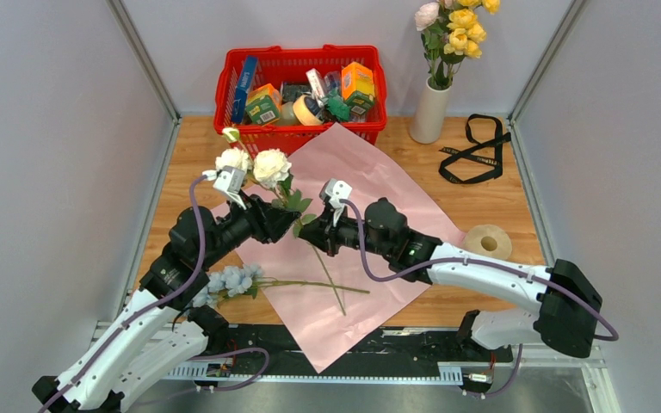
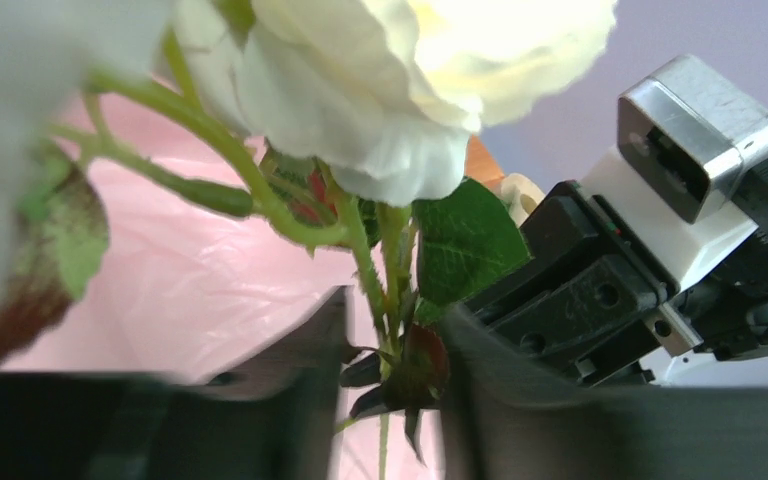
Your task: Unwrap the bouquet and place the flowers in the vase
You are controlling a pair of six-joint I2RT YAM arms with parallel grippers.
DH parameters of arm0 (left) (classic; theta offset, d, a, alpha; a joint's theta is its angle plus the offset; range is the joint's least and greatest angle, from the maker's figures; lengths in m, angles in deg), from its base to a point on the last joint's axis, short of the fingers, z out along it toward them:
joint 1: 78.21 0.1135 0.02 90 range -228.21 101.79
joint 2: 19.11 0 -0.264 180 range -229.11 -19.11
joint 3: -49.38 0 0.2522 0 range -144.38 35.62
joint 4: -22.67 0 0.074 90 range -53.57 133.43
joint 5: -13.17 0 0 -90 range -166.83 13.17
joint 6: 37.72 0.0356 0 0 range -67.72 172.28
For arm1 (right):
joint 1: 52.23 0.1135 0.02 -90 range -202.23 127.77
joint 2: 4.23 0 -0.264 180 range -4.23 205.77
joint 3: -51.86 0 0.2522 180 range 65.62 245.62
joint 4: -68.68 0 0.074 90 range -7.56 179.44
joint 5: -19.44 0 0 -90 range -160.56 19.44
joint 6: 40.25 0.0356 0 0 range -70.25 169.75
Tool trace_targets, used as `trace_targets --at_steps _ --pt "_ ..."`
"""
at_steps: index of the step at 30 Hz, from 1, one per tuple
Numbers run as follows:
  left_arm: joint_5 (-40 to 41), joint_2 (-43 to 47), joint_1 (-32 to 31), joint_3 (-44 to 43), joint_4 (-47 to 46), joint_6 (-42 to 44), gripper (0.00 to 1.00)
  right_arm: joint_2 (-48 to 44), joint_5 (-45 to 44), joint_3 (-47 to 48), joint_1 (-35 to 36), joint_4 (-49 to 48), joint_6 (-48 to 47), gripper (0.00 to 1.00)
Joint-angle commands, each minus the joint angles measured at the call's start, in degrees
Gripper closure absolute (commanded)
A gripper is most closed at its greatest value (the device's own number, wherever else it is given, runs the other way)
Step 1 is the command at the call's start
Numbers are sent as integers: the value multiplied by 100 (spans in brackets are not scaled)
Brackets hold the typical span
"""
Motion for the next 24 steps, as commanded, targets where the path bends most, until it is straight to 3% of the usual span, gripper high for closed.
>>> trace_targets --at_steps 1,7,14,16,21,24 --pt "242 24 4 -601 395 193 30 -655 -673 328 -18 110 -518 100" --pt "225 103 4 -1049 1194 817 28 -1113 -1401 907 -544 611 -1011 100" --pt "804 445 4 -1085 1916 1774 26 -1245 -1965 1698 -1950 674 -1433 100" --pt "1032 577 4 -936 2030 1977 26 -1210 -2193 1857 -2345 394 -1643 100" --pt "1437 885 4 -453 2101 2302 26 -921 -2475 1717 -3443 -1336 -1943 100" --pt "1665 1165 4 3 1899 2277 27 -447 -2467 1979 -4295 -1997 -1611 100"
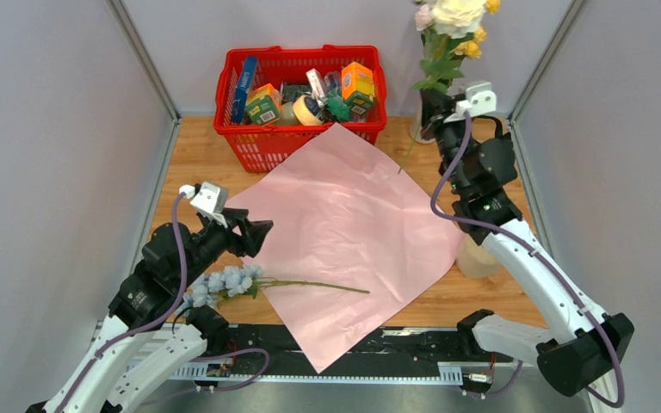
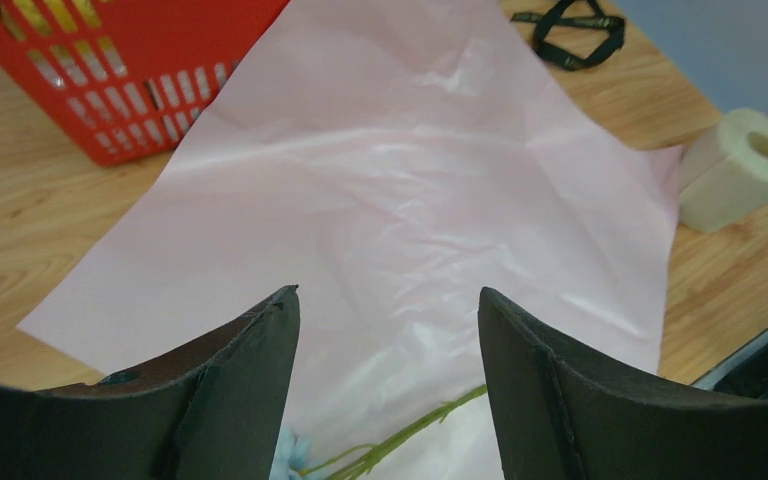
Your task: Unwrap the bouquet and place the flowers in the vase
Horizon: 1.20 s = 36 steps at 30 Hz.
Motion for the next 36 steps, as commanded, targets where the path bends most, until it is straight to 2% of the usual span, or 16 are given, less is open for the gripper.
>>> trace_targets --at_steps 1,5,12,18,27,32,36 --pt "506 333 4 612 -236 220 26 643 -198 507 -1047 -1487 228 100" --pt "980 615 4 658 -273 184 27 1372 -110 1095 -1742 -1716 800 100" --pt "1235 994 -4 842 -317 167 26 2532 -48 1799 -2200 -2384 1214 100" --pt "1323 826 4 649 -115 149 27 3517 75 3055 -2306 -2209 1355 100" --pt "1482 809 4 666 -124 167 27 4669 215 4286 -2324 -2008 959 100" --pt "1517 712 4 640 -106 167 27 4845 303 3919 -2315 -2094 907 100" --pt "1473 633 4 631 -71 158 27 5143 347 4085 -2306 -1630 652 100"
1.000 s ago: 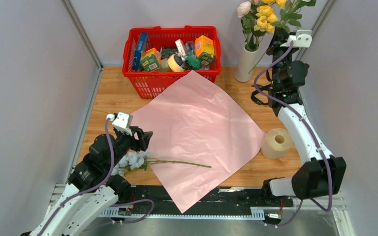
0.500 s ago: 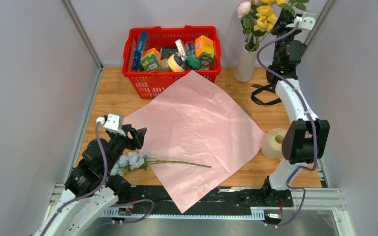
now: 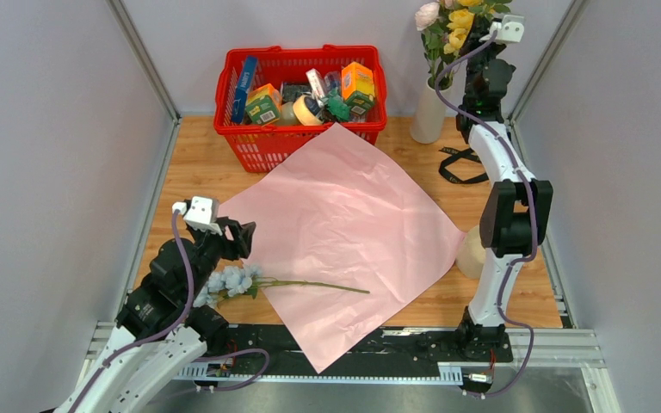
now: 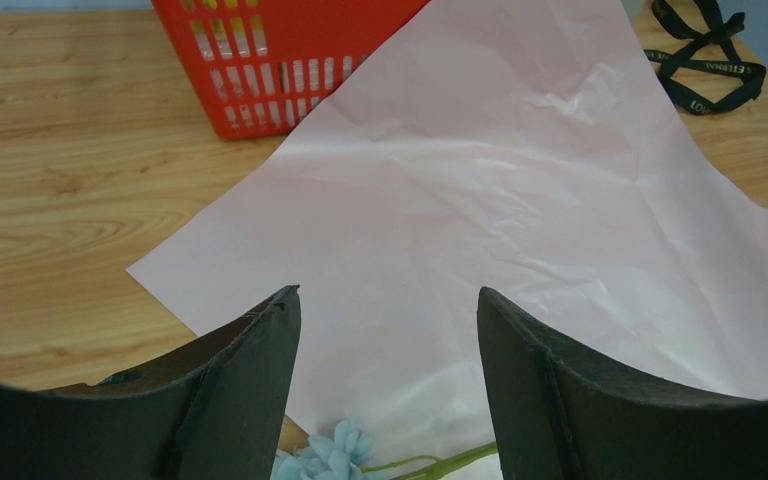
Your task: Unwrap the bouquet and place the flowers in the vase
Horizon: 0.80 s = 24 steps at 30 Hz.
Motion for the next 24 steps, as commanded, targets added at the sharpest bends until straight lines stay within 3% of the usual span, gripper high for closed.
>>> trace_targets --at_steps 1,12,19,22,24 --pt "24 -123 4 -180 23 103 27 285 166 138 -11 273 -338 100" --pt "-3 -229 4 -215 67 103 27 681 447 -117 173 695 -725 93" --pt "24 -238 4 -241 93 77 27 445 -87 190 296 2239 -630 62" --pt "41 -290 4 -329 172 -19 27 -90 -475 -151 288 2549 -375 45" --pt "15 -360 4 -373 225 -37 27 -546 -563 -510 296 2786 -138 38"
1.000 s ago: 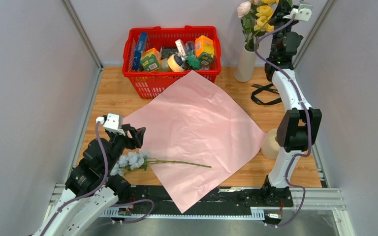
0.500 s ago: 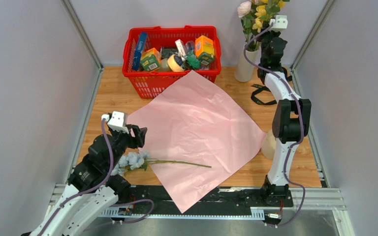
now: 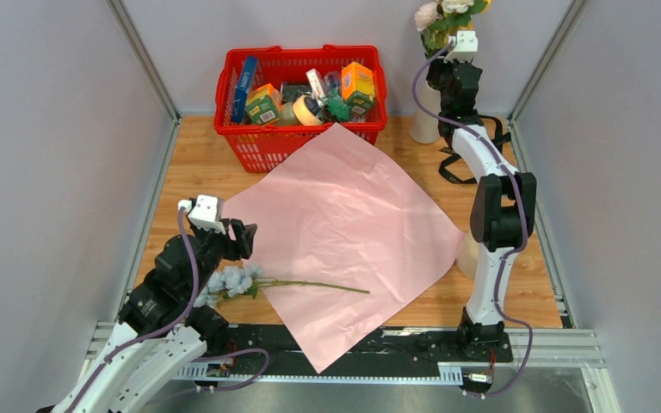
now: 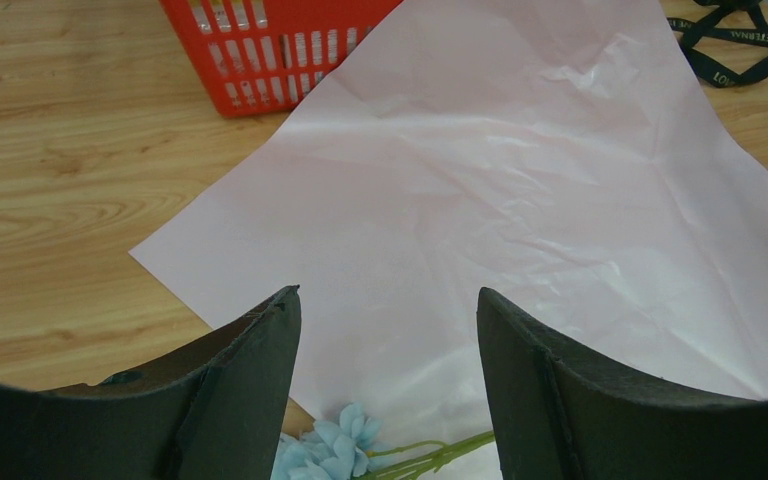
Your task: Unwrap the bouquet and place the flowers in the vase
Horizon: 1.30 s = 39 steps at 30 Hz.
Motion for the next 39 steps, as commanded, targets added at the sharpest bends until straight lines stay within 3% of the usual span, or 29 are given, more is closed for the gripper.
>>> trace_targets --at_steps 1,6,8,13,20,27,33,39 --pt "-18 -190 4 -334 79 -57 27 -1206 -463 -512 -64 830 590 35" --pt "0 -489 4 -483 290 -321 27 -2068 257 -1058 -56 1918 1136 21" --pt "-53 -550 4 -492 386 -417 27 -2428 660 -1268 -55 2367 1364 20" --pt "-123 -534 4 -466 554 -663 27 -3605 1671 -2445 6 2492 2059 21" --pt "-176 -16 4 -229 519 -611 26 -5012 2682 -3807 480 2738 2341 23" --pt "-247 643 4 -97 405 -646 26 -6226 3132 -5214 1806 2879 1752 26" --pt "-62 776 4 -79 404 -664 26 -5956 2878 -5769 3063 2625 1515 33" --pt "87 855 4 -105 457 -681 26 -4613 3052 -5533 4319 2290 1366 36"
